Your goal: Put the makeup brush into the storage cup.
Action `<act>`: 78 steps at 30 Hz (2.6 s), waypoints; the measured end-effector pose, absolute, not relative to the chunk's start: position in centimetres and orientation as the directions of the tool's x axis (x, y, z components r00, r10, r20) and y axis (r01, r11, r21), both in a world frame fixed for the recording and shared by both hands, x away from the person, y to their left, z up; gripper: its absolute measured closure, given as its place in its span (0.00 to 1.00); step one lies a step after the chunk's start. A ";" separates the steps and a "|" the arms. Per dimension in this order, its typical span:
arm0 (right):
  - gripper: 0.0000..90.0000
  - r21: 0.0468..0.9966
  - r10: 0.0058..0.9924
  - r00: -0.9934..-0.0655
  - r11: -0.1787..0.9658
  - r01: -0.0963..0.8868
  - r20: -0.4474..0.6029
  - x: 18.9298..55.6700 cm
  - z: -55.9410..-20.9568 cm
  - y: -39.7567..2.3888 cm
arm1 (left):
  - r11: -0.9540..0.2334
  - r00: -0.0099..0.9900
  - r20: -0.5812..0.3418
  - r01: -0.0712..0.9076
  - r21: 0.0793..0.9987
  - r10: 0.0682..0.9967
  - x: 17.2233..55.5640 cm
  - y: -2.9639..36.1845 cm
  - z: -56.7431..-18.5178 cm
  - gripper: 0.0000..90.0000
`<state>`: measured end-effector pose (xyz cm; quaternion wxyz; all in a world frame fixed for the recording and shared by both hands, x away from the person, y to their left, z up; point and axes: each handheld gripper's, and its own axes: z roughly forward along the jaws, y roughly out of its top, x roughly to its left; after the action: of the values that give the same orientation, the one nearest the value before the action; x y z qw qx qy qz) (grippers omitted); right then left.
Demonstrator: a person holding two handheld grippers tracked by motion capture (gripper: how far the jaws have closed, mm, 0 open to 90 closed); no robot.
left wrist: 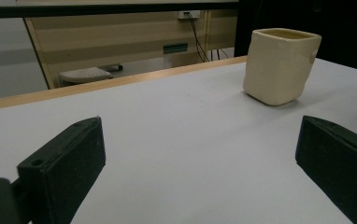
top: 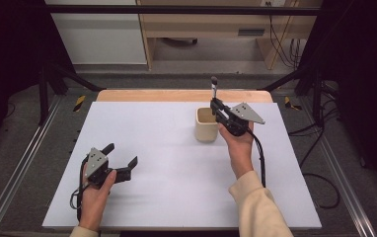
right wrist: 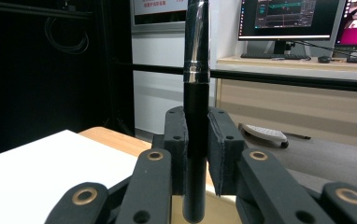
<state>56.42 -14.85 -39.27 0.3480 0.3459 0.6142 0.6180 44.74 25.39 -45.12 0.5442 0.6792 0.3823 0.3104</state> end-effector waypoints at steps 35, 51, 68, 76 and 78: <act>0.88 1.000 0.848 -0.531 0.014 0.028 0.003 57.4 -41.1 -14.2 | -0.106 0.517 -0.002 0.178 0.978 0.856 44.6 25.5 -45.1 0.01; 0.88 0.998 0.850 -0.526 0.027 0.064 0.011 57.3 -42.2 -14.7 | -0.108 0.518 0.000 0.178 0.978 0.856 44.6 25.5 -45.1 0.01; 0.64 0.993 0.838 -0.545 0.044 0.109 0.023 56.4 -42.1 -14.6 | -0.102 0.516 -0.003 0.176 0.979 0.857 44.7 25.6 -45.0 0.01; 0.57 0.994 0.843 -0.538 0.050 0.097 0.010 55.4 -41.2 -15.3 | -0.105 0.515 0.000 0.175 0.979 0.857 44.7 25.6 -45.0 0.01; 0.55 0.994 0.844 -0.536 0.058 0.097 0.003 55.3 -41.1 -15.4 | -0.106 0.514 0.001 0.176 0.979 0.858 44.7 25.7 -45.0 0.01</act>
<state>55.33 -15.43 -41.13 0.3196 0.3601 0.6534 0.5842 44.66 25.72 -44.99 0.5484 0.6756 0.3823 0.3109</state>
